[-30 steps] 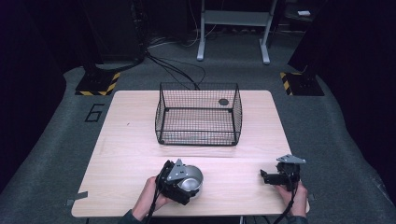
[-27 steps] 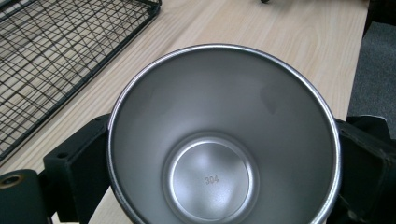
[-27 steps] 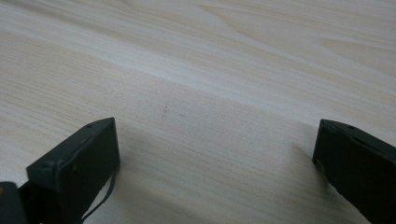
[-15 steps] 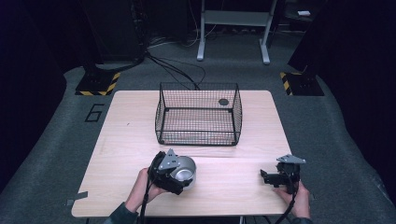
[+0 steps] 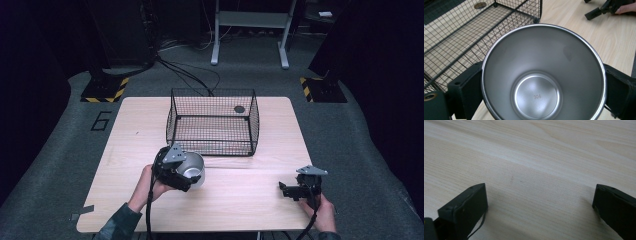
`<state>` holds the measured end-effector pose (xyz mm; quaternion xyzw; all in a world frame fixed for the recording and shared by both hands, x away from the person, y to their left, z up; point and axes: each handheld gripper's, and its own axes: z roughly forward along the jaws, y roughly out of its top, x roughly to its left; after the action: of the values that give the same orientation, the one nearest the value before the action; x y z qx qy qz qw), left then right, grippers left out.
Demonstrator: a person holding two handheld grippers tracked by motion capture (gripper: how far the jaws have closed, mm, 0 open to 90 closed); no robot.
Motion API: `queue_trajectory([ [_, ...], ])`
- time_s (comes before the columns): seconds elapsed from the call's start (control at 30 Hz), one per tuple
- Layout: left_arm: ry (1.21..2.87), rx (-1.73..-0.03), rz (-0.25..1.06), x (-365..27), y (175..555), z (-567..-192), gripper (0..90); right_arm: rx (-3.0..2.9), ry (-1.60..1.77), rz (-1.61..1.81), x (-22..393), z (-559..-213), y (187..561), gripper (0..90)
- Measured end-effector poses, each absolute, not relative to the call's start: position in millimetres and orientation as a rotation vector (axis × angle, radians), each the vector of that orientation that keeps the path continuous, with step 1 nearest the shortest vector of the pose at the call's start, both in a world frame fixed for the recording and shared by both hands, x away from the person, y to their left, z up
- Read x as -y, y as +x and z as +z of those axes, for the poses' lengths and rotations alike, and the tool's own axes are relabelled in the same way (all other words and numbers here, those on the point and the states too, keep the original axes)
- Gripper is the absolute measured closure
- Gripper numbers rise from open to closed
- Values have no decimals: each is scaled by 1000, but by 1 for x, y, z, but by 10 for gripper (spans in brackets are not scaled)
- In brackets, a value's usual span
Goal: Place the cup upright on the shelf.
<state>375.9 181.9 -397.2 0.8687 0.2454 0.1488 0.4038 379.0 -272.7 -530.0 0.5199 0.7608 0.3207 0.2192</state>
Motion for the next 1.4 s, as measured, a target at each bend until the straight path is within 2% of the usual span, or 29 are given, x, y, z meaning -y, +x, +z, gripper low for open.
queue_trajectory([
  [0.77, 2161, -624, 424, -179, 409, -356, 62, -2110, 1429, 898, 273, -530, 380, 0],
  [1.4, 2145, -652, 457, -177, 440, -340, 62, -2122, 1417, 899, 273, -530, 380, 0],
])
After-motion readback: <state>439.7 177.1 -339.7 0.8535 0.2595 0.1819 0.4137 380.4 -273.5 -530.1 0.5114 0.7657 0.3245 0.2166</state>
